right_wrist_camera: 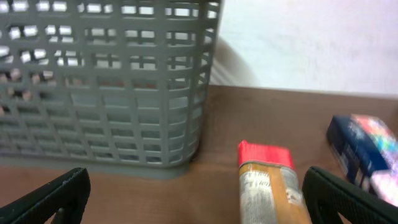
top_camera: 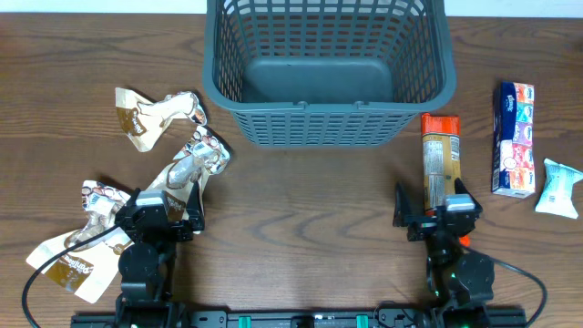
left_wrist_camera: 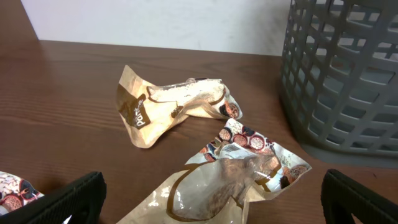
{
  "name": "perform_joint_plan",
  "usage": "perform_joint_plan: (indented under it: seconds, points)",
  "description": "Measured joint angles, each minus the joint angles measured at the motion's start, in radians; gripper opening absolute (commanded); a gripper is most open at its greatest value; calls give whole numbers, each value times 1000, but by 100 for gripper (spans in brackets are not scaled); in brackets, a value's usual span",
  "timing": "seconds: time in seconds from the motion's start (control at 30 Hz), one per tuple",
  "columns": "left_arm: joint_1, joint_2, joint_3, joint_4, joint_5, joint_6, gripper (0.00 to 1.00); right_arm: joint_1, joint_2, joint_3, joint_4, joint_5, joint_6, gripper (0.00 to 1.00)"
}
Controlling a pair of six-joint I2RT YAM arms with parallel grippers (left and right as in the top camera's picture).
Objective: Pack container
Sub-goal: 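Move the right gripper toward the orange-capped pasta packet, then grasp the orange-capped pasta packet with the right gripper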
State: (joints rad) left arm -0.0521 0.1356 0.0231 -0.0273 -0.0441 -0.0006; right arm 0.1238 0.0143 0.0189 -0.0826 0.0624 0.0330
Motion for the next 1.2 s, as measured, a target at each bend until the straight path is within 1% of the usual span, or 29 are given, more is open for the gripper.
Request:
perform_joint_plan:
  seconds: [0.07, 0.13, 0.27, 0.33, 0.47, 0.6, 0.73, 0.83, 0.9, 1.1, 1.2]
  points:
    - [0, 0, 0, 0, 0, 0, 99, -27, 2, 43, -61, 3, 47, 99]
    - [0, 0, 0, 0, -1, 0, 99, -63, 16, 132, -151, 6, 76, 99]
    - [0, 0, 0, 0, -8, -1, 98, -163, 114, 442, -388, 8, 110, 99]
    - [0, 0, 2, -1, -10, -1, 99, -203, 195, 603, -526, -2, 118, 99]
    - [0, 0, 2, -2, -14, -3, 99, -252, 420, 930, -829, -32, 125, 99]
    - [0, 0, 2, 2, -16, -3, 98, -259, 693, 1264, -1170, -56, 126, 99]
    - [0, 0, 2, 5, -16, -3, 99, -260, 958, 1545, -1459, -110, 105, 99]
    - [0, 0, 2, 5, -17, -3, 99, -260, 1127, 1703, -1556, -126, 93, 99]
    - [0, 0, 2, 4, -20, -3, 99, -260, 1180, 1740, -1556, -113, 91, 99]
    - [0, 0, 2, 5, -24, -3, 99, -270, 1303, 1753, -1534, -14, 68, 99]
    - [0, 0, 2, 5, -24, -3, 99, -301, 1366, 1743, -1485, 9, 37, 99]
